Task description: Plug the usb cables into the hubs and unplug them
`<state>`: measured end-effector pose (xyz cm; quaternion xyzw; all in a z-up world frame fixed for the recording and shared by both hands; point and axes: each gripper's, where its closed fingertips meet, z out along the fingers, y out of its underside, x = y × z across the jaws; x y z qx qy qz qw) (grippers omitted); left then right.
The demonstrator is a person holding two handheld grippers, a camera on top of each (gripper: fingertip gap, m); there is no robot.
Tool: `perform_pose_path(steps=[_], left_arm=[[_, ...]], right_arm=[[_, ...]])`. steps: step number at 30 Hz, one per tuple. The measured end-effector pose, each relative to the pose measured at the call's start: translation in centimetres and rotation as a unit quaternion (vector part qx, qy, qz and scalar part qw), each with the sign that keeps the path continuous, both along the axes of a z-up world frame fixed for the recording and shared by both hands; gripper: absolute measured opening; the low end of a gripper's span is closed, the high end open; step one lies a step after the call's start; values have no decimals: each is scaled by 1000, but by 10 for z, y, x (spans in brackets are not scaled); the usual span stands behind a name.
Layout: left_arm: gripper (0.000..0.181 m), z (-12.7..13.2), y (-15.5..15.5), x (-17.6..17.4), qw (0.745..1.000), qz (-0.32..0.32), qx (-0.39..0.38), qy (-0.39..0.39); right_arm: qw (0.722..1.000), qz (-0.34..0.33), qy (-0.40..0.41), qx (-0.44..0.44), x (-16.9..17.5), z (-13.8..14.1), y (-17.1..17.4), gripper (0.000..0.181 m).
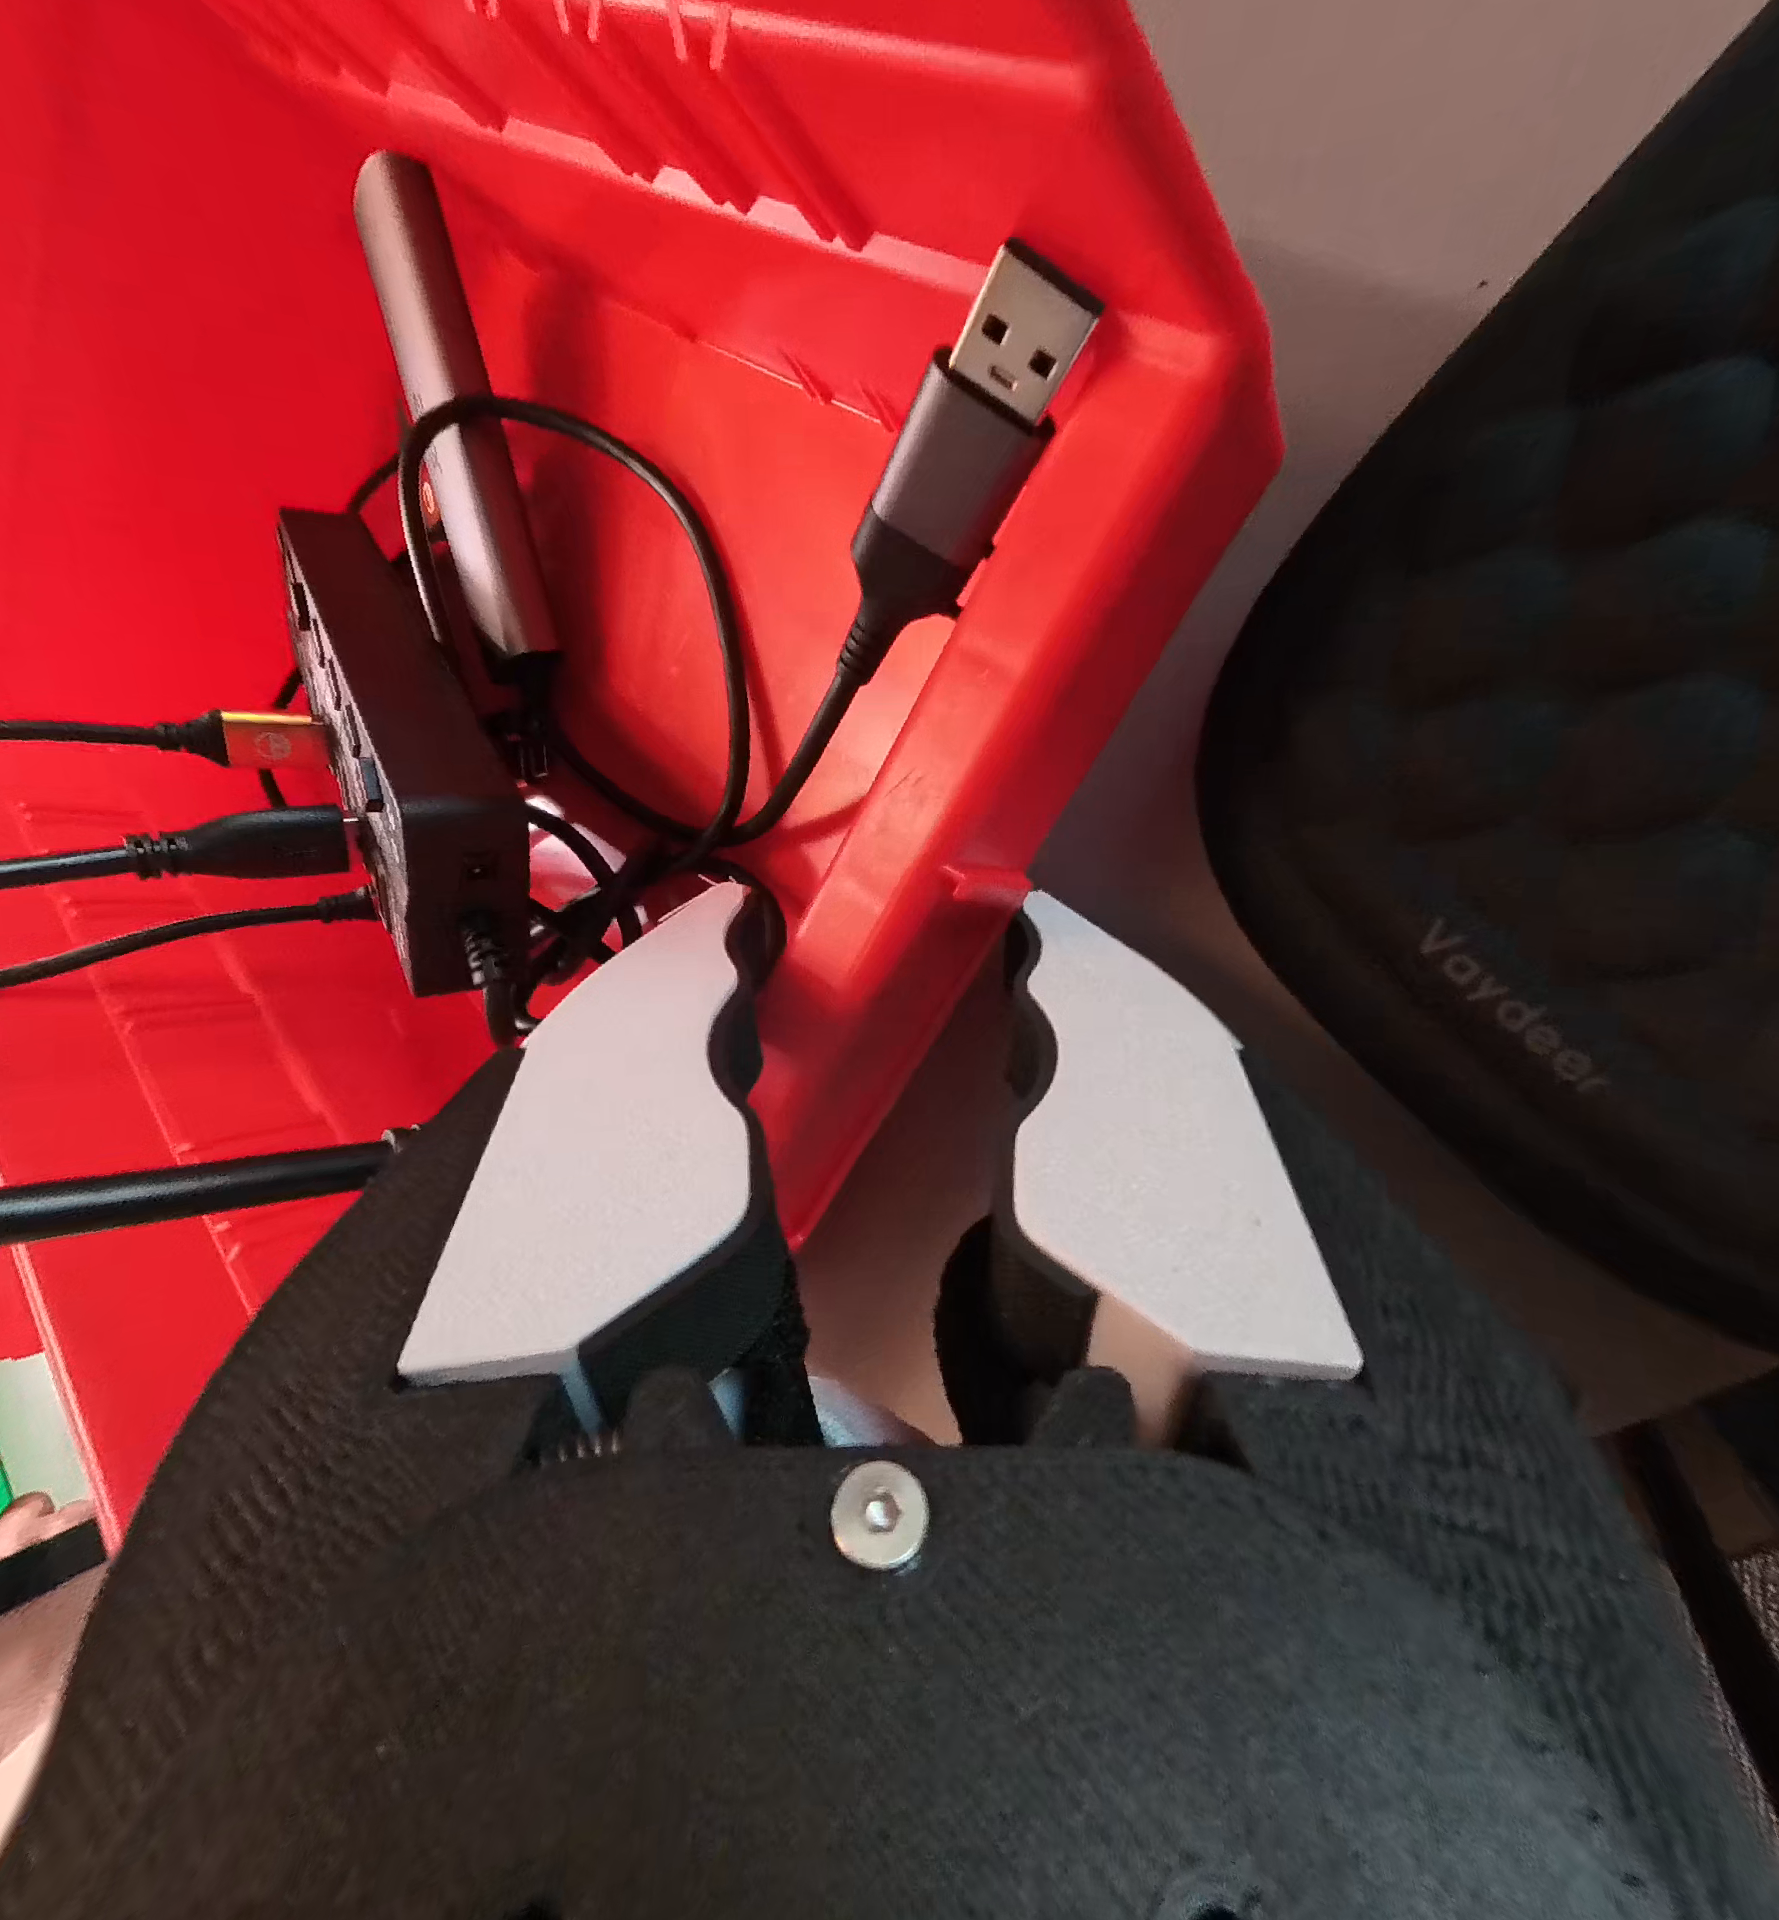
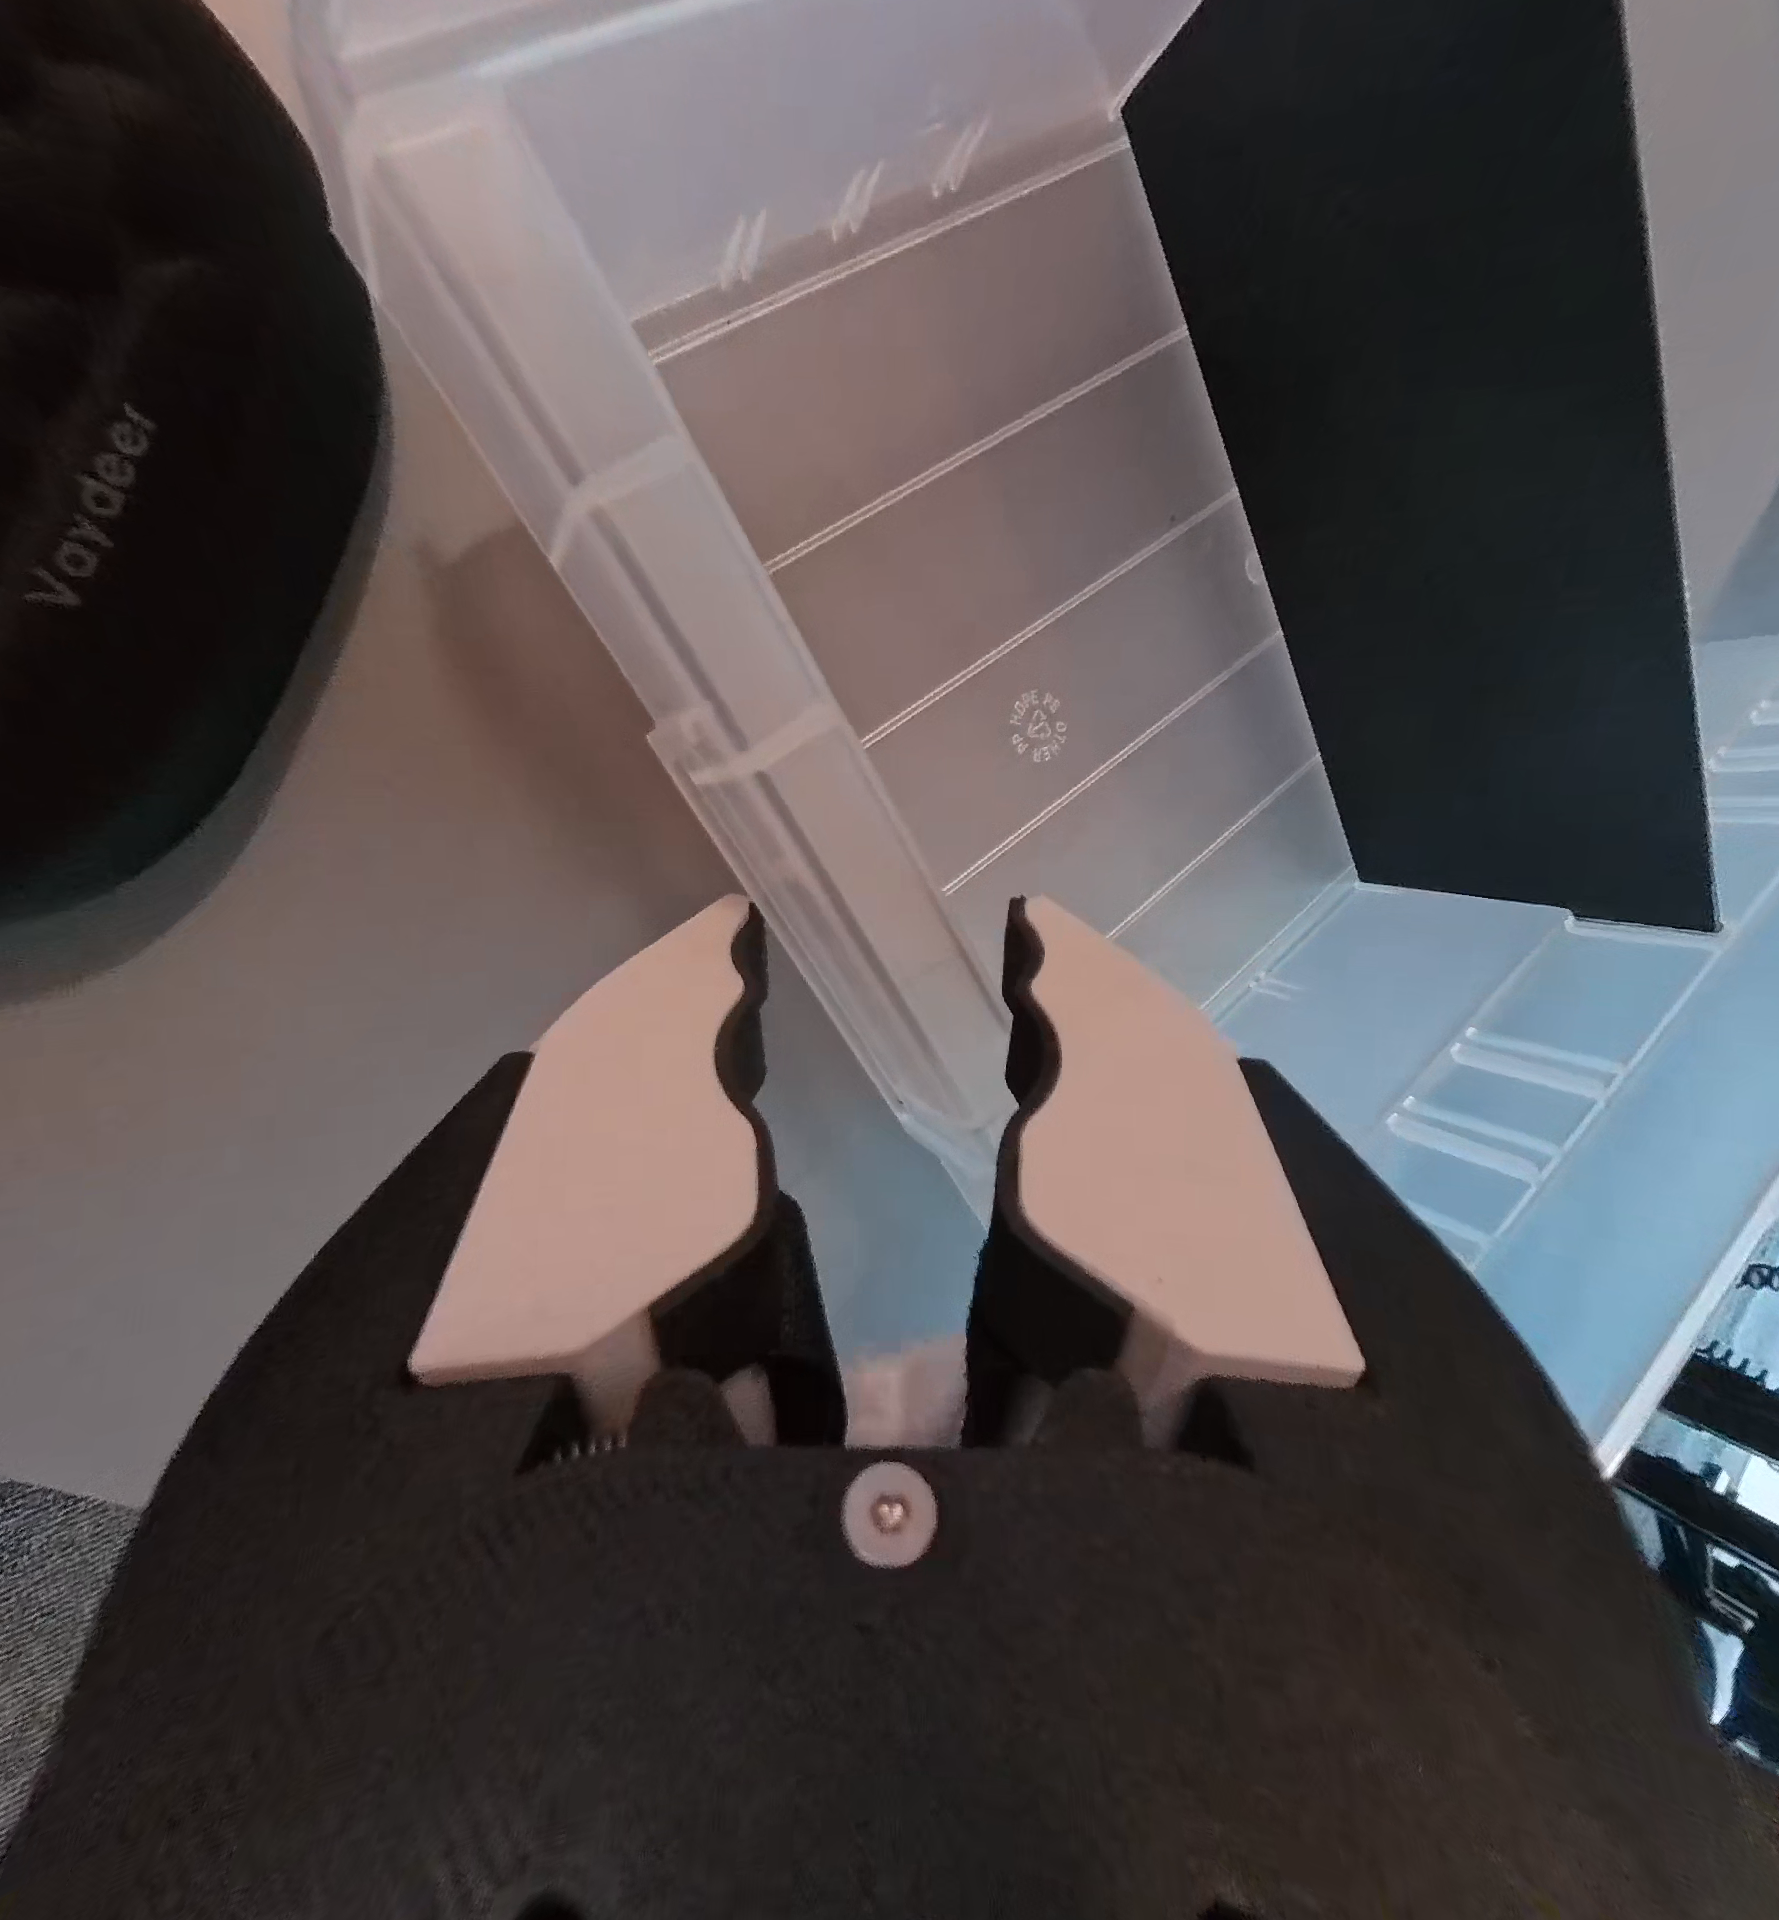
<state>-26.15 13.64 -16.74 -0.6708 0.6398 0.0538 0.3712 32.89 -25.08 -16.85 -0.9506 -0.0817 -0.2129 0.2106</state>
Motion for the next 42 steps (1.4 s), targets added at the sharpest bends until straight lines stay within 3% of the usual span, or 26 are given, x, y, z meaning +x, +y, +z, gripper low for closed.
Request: perform_pose_path(steps=[3, 7, 10, 12, 13, 15, 18, 20, 22, 26, 28, 30, 33, 36, 42], left_arm=[[51, 7, -4, 9, 998, -9, -11, -55], [57, 66, -26, 24, 968, -56, -11, -246], [57, 135, -16, 11, 919, -3, 108, -379], [57, 178, -14, 0, 861, 66, 168, -475], [57, 194, -18, -1, 831, 87, 177, -520], [63, 206, -28, 10, 808, 95, 166, -558], [69, 207, -42, 37, 800, 86, 102, -585], [68, 201, -51, 64, 800, 60, 35, -595], [69, 187, -39, 77, 815, 81, 1, -573], [79, 137, 25, 47, 870, 239, 22, -431], [80, 113, 48, 26, 883, 297, 12, -362], [80, 96, 61, 16, 894, 309, -20, -324], [80, 99, 72, 15, 890, 289, -33, -350], [72, 99, 73, 4, 896, 301, -18, -325], [75, 46, 84, -16, 897, 353, -105, -242]], right_arm=[[999, 2, 19, 35, -7, 12, 4, 48], [974, 66, 35, 216, -36, 74, 27, 74], [902, 102, -31, 418, -48, 159, 36, 92], [833, 104, -88, 536, -55, 214, 26, 101], [806, 99, -100, 575, -59, 233, 19, 103], [766, 87, -105, 628, -63, 258, 6, 108], [734, 85, -110, 664, -69, 275, -6, 106], [726, 82, -112, 674, -69, 279, -10, 105], [727, 78, -116, 672, -68, 279, -11, 104], [751, 62, -131, 644, -62, 270, -8, 104], [758, 58, -141, 634, -60, 268, -7, 104], [762, 64, -135, 631, -63, 267, -4, 103], [768, 102, -98, 625, -77, 262, 6, 97], [758, 117, -88, 635, -86, 267, 10, 96], [773, 127, -98, 614, -91, 261, 20, 95]])
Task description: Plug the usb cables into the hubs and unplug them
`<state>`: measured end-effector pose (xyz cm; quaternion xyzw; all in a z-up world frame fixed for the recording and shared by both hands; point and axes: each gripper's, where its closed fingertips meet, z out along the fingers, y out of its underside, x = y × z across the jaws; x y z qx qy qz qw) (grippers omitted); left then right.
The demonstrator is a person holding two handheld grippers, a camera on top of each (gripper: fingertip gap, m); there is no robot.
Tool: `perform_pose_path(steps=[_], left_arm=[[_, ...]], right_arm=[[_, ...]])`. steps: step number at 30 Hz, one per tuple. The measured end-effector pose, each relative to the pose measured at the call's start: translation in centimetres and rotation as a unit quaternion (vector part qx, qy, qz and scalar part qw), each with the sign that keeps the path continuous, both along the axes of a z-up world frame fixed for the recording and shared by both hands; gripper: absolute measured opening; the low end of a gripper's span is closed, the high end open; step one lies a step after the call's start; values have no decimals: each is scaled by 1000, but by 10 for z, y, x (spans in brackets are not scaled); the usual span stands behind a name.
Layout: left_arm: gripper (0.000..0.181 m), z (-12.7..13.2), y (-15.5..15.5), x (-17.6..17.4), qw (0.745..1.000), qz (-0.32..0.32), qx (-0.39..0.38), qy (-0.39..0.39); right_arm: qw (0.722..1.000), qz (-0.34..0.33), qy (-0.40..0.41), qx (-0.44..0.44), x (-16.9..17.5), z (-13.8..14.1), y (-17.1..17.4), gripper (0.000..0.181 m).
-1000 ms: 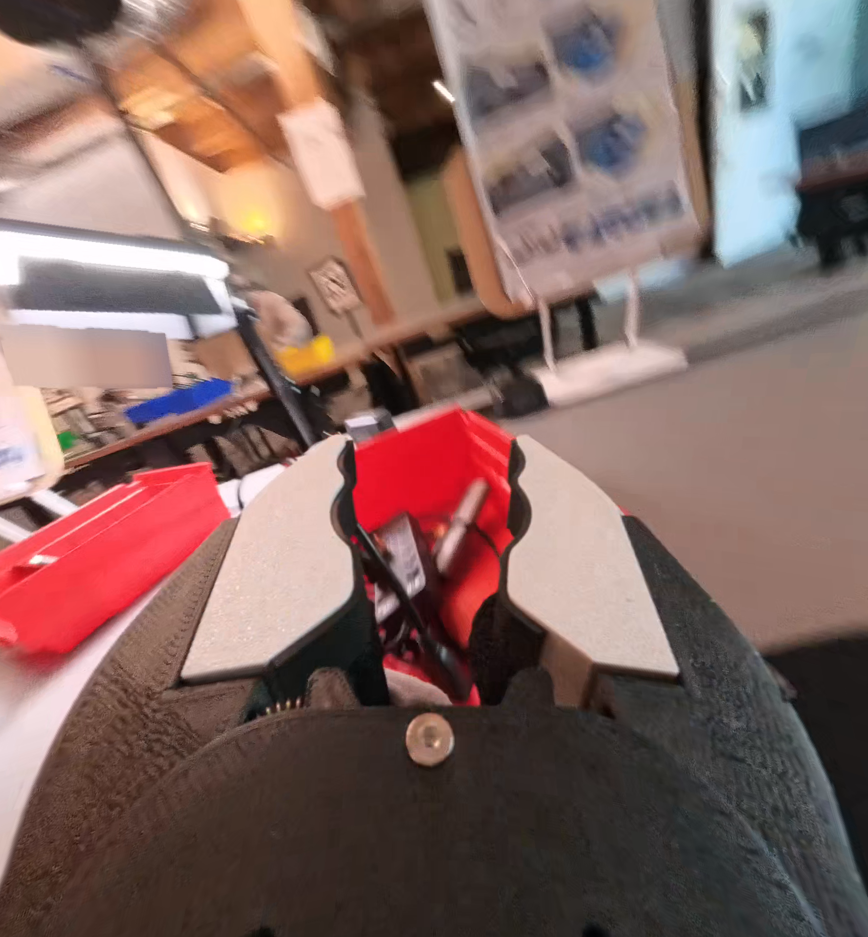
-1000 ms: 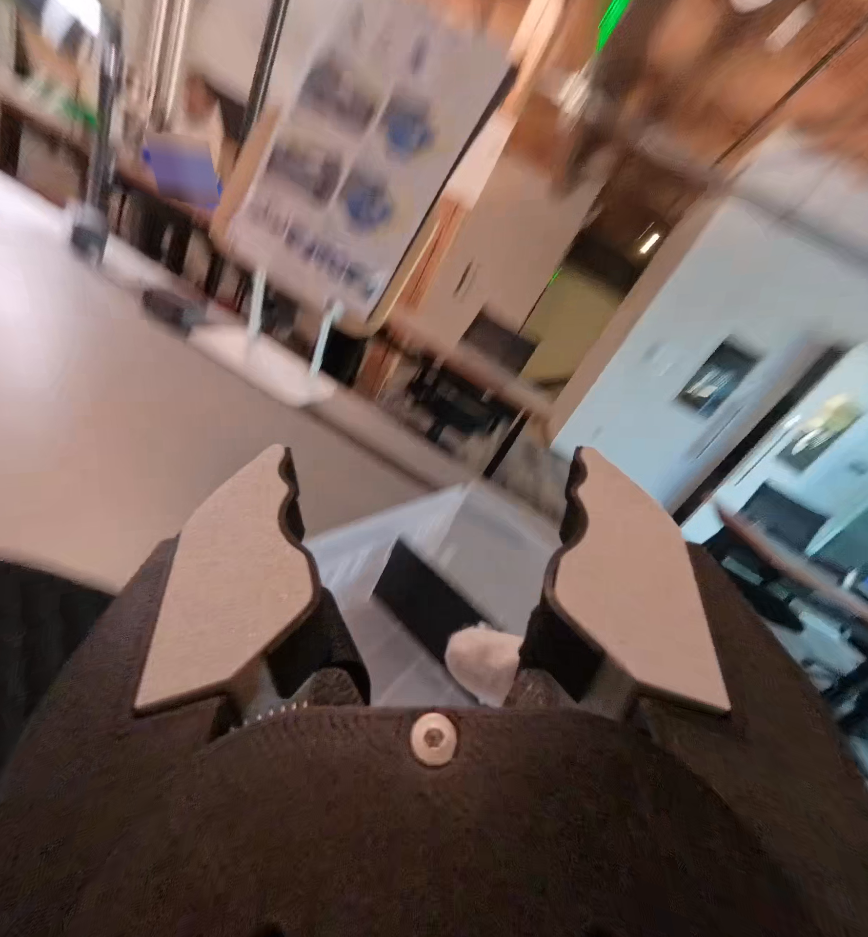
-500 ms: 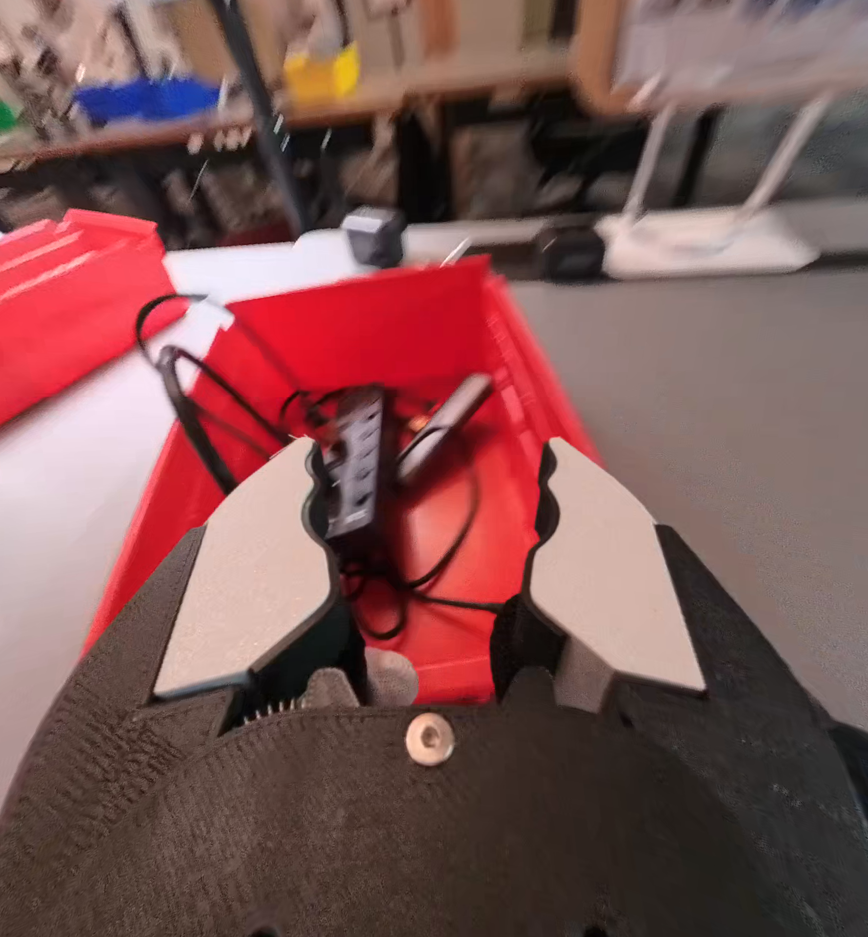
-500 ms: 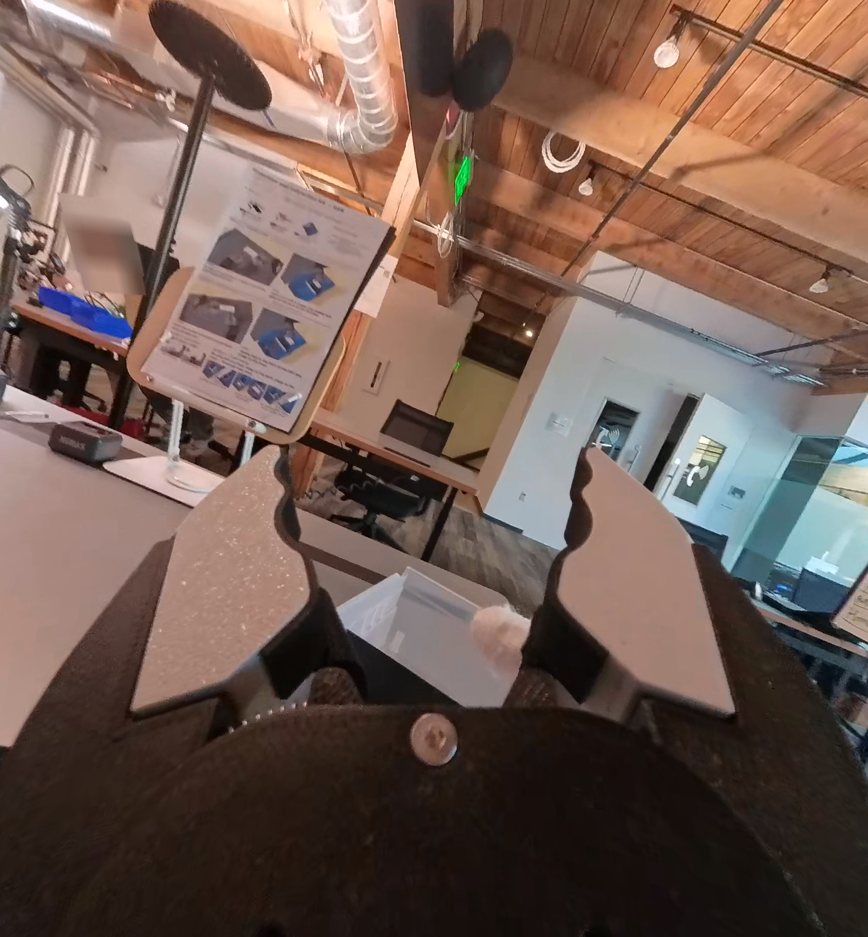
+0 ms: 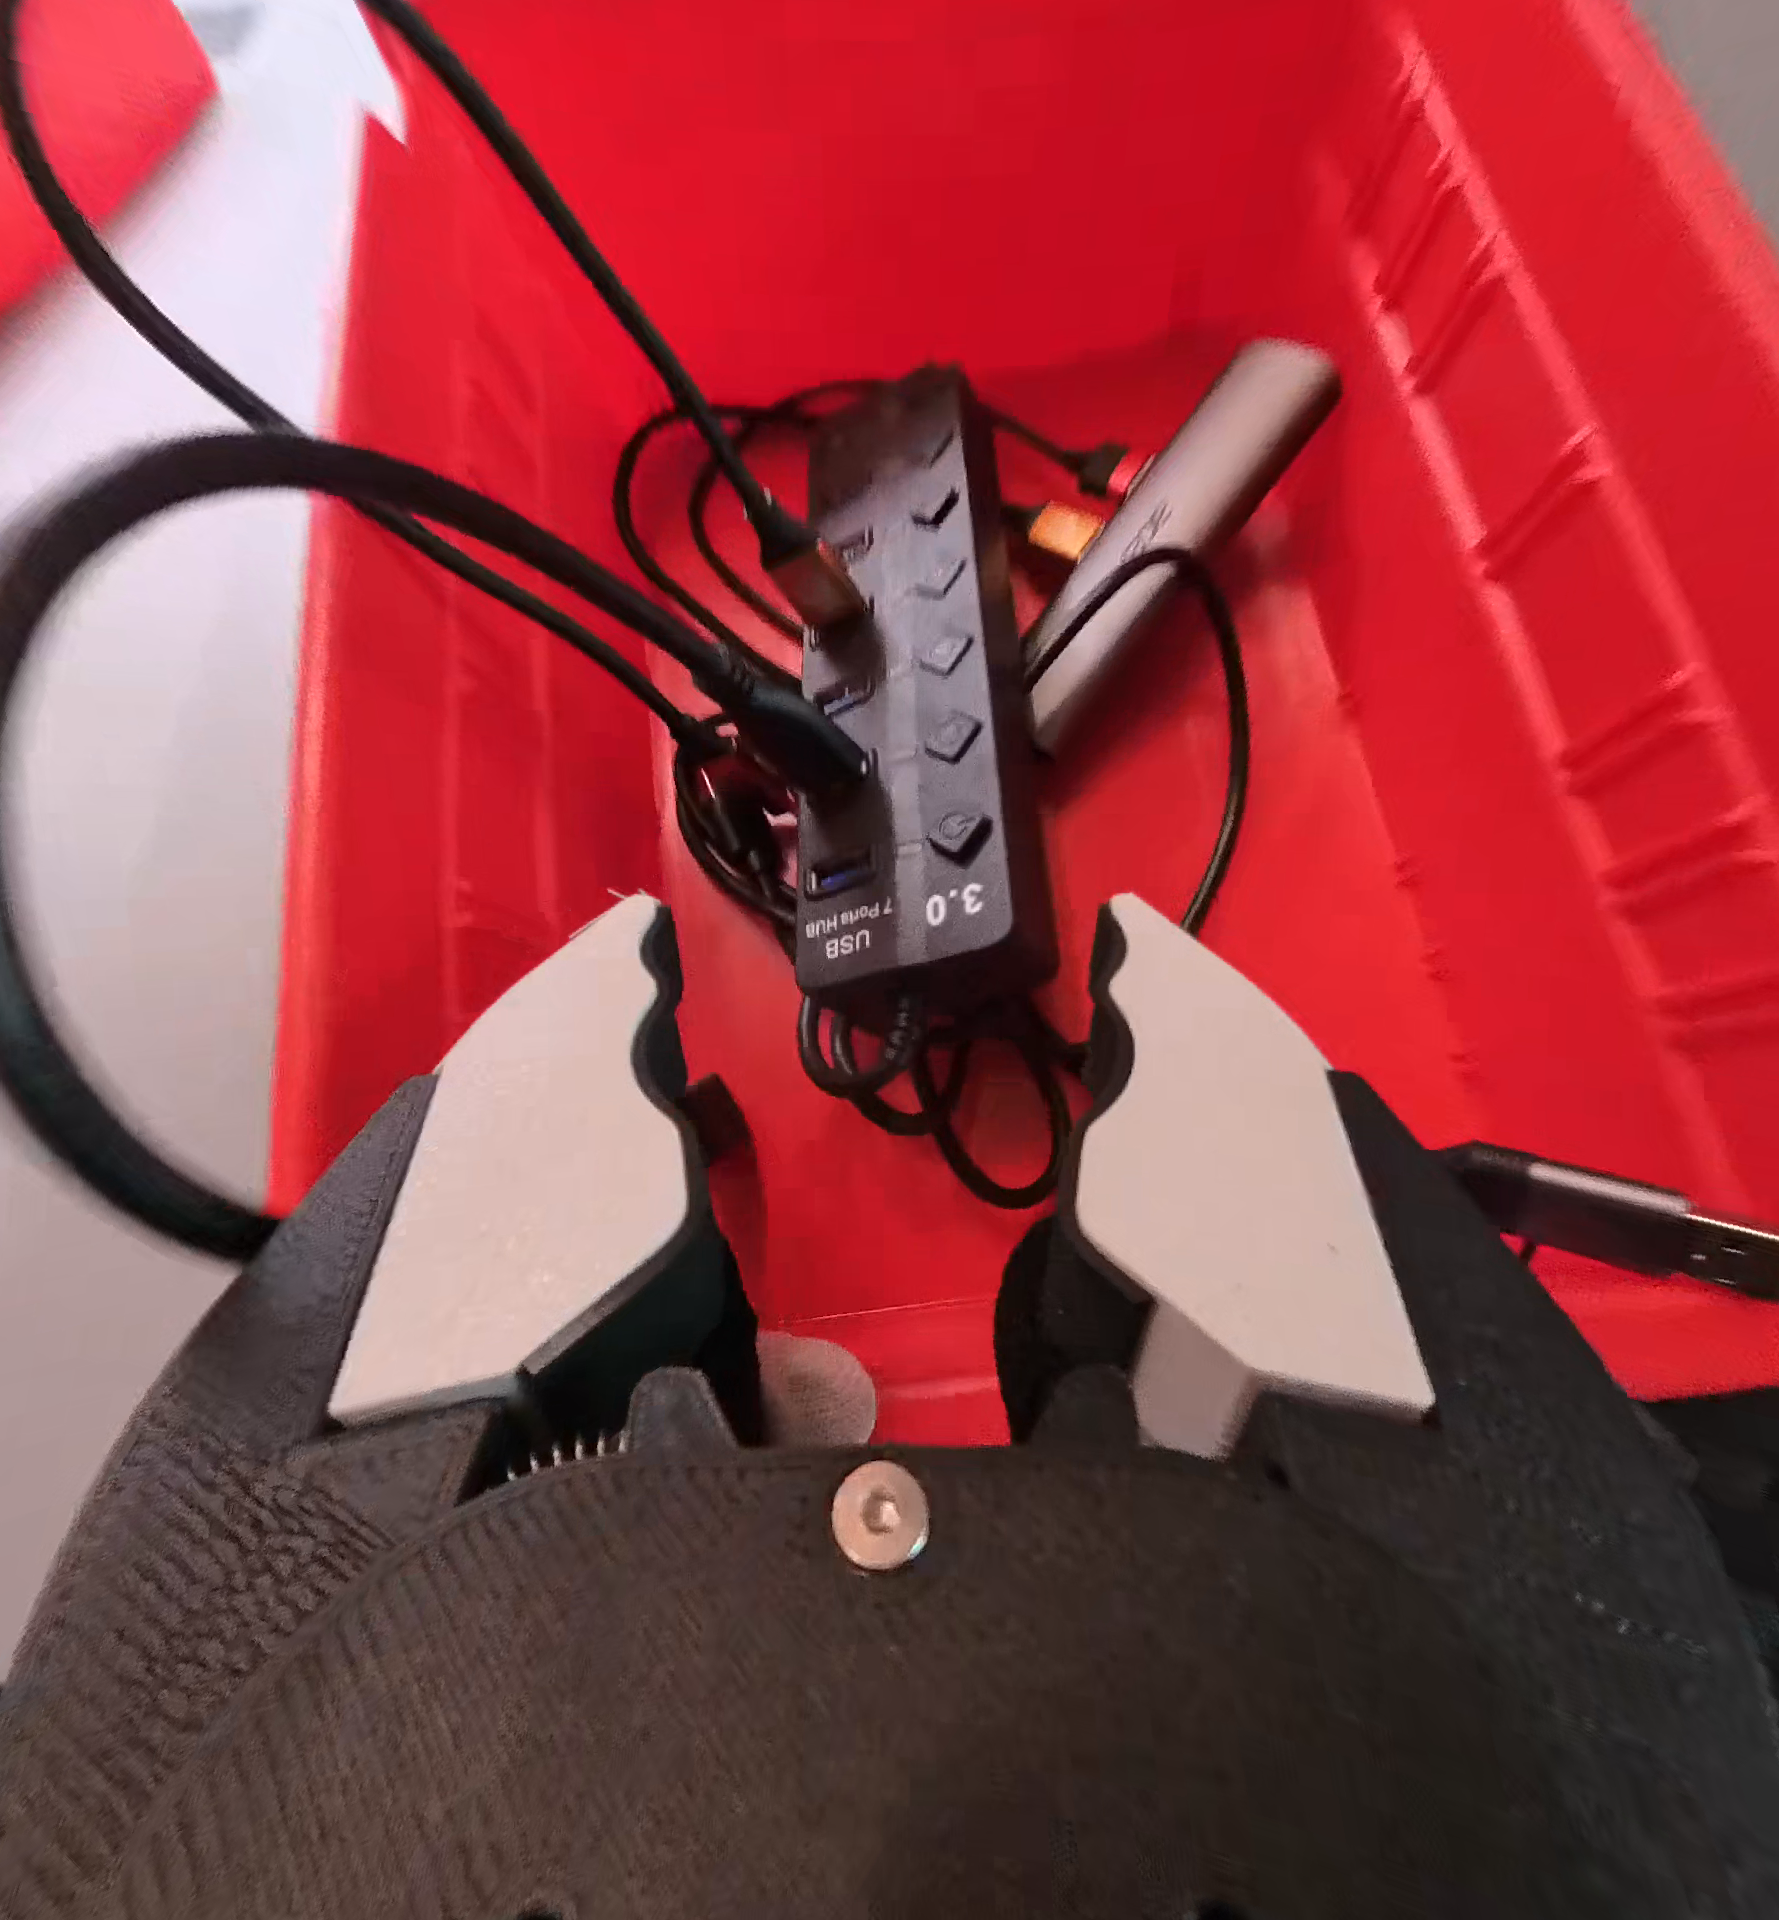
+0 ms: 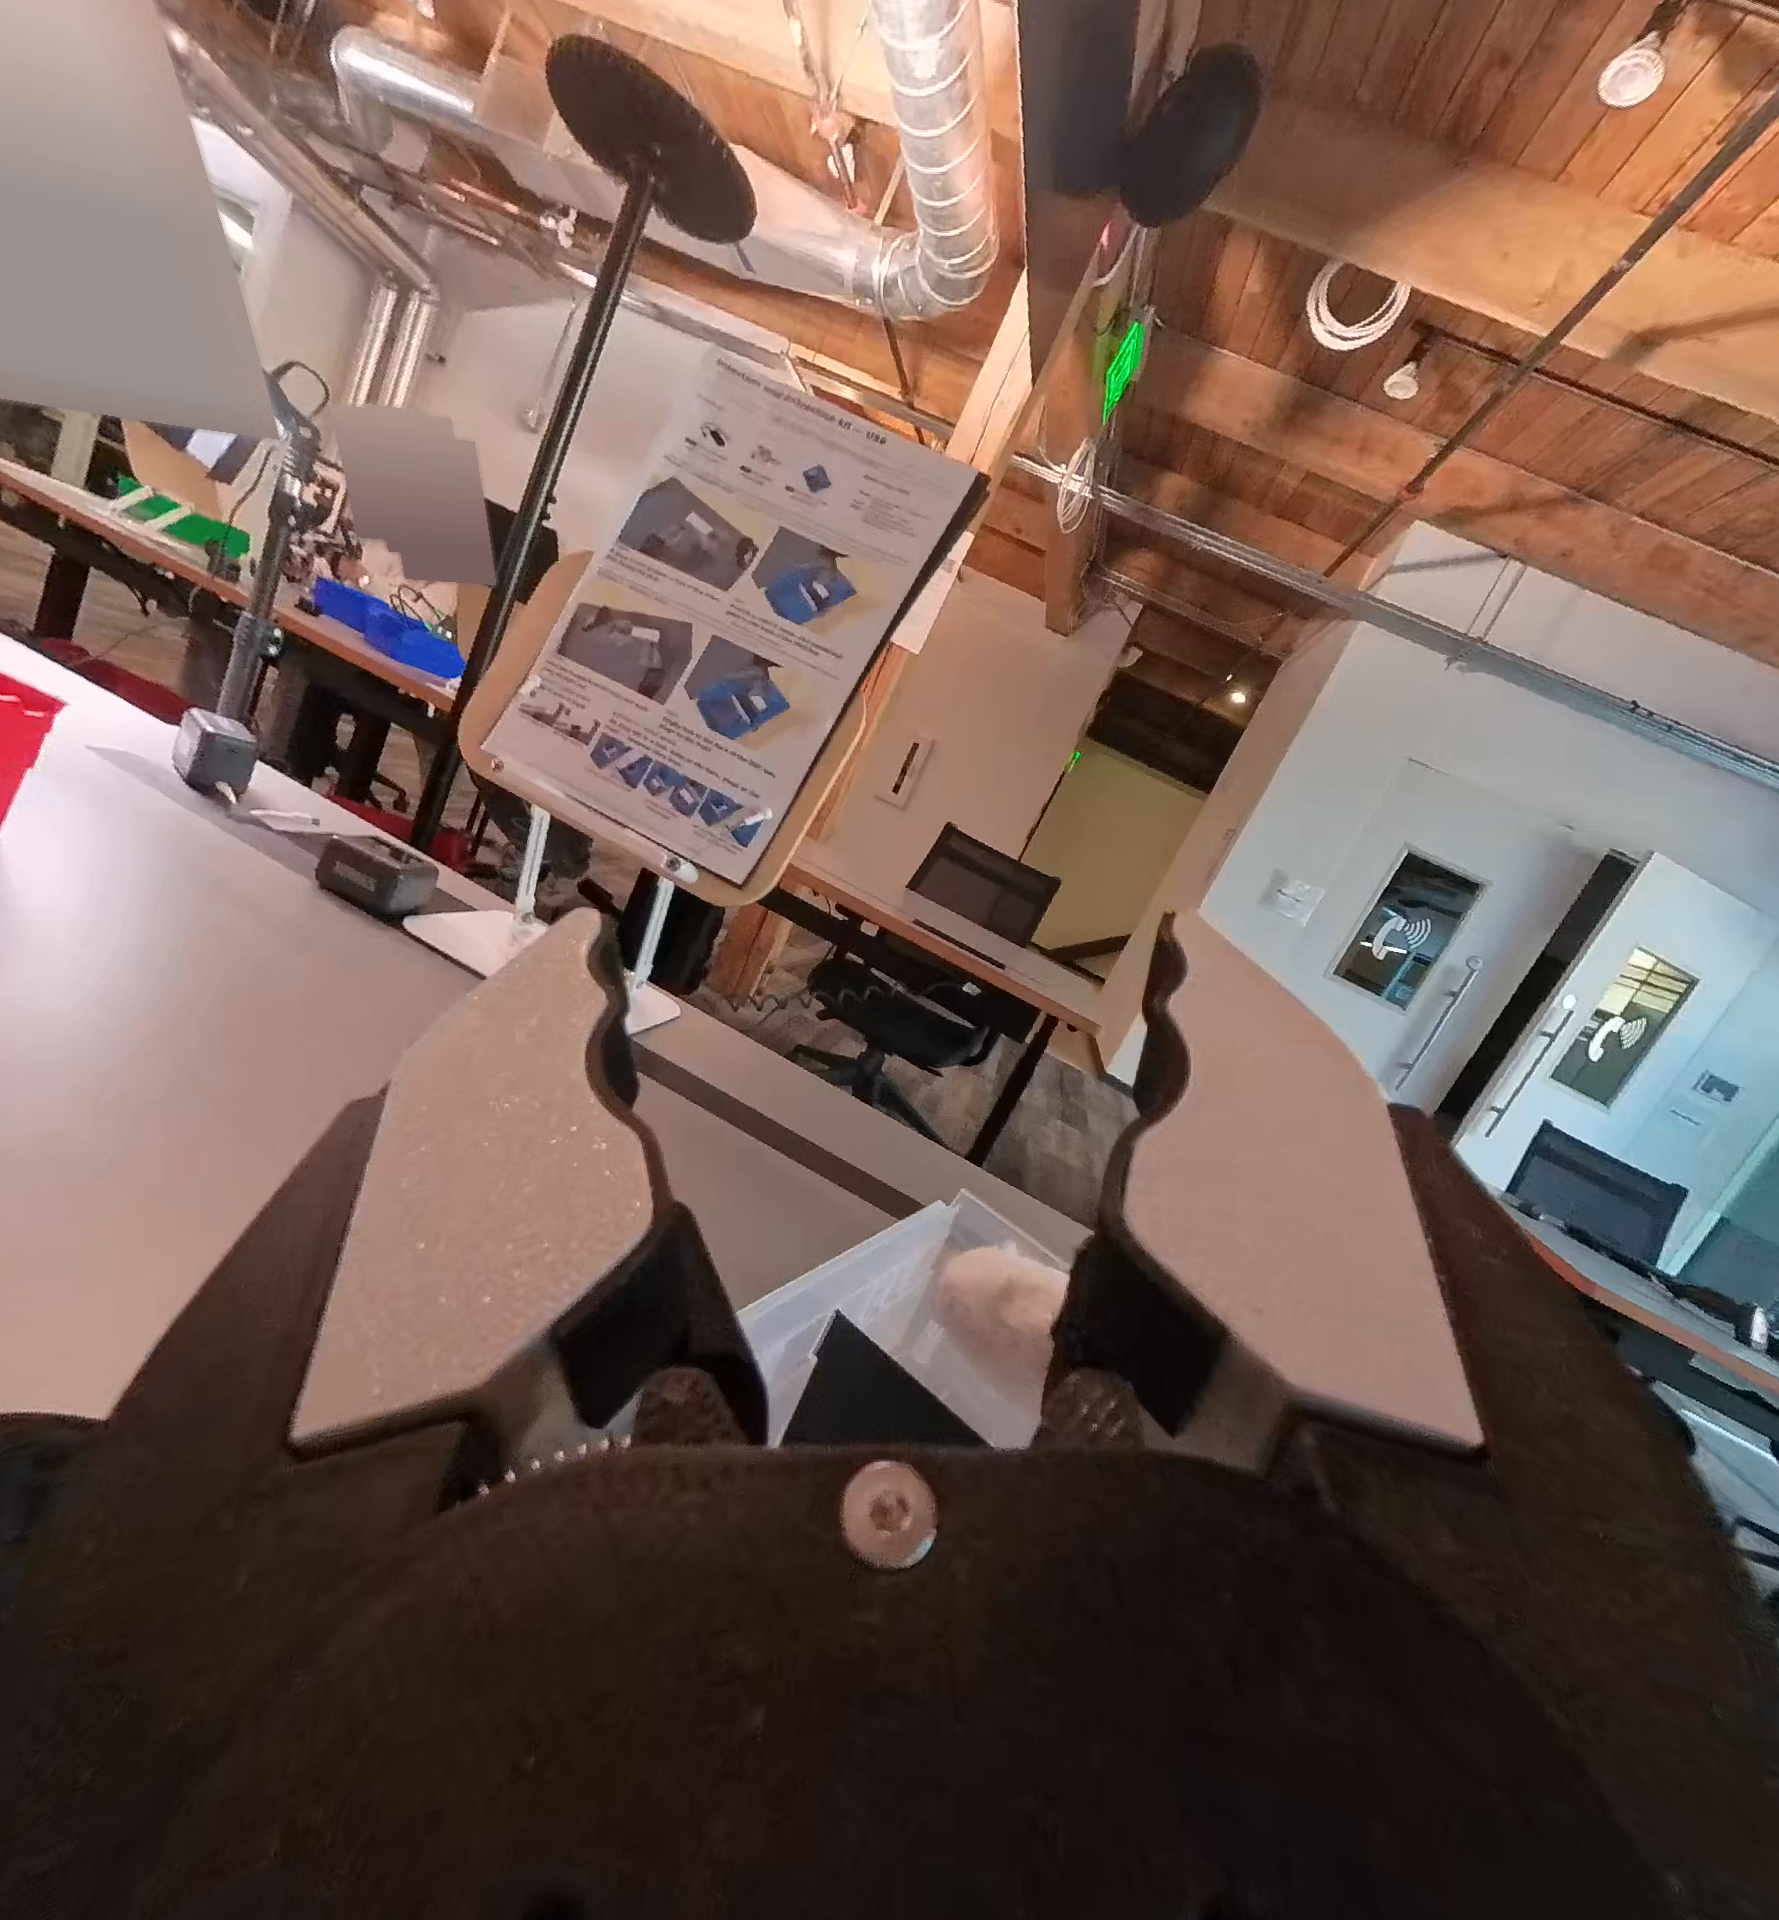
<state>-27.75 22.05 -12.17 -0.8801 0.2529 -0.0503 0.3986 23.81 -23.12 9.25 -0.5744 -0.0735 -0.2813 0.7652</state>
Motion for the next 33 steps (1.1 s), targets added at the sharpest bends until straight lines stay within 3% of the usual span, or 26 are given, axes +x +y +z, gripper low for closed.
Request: perform_pose_path(steps=[4, 7, 21, 24, 28, 33], left_arm=[[72, -25, -1, 13, 995, -40, -69, -61], [68, -22, 0, 11, 992, -36, -79, -92], [65, -43, 8, 18, 978, -57, -201, -32], [65, -38, 7, 19, 984, -68, -160, -22], [64, -8, 4, 32, 990, -142, -8, -2], [60, 29, -3, 29, 973, -135, 177, 56]], right_arm=[[1000, -5, 1, 1, 2, -1, 1, 94], [1000, -8, 3, 1, 4, -2, 1, 94], [999, -10, -14, -38, 0, -13, 16, 92], [999, -18, -16, -42, 3, -14, 16, 91], [998, -36, -19, -46, 8, -15, 14, 91], [997, -45, -31, -48, 7, -15, 15, 89]])
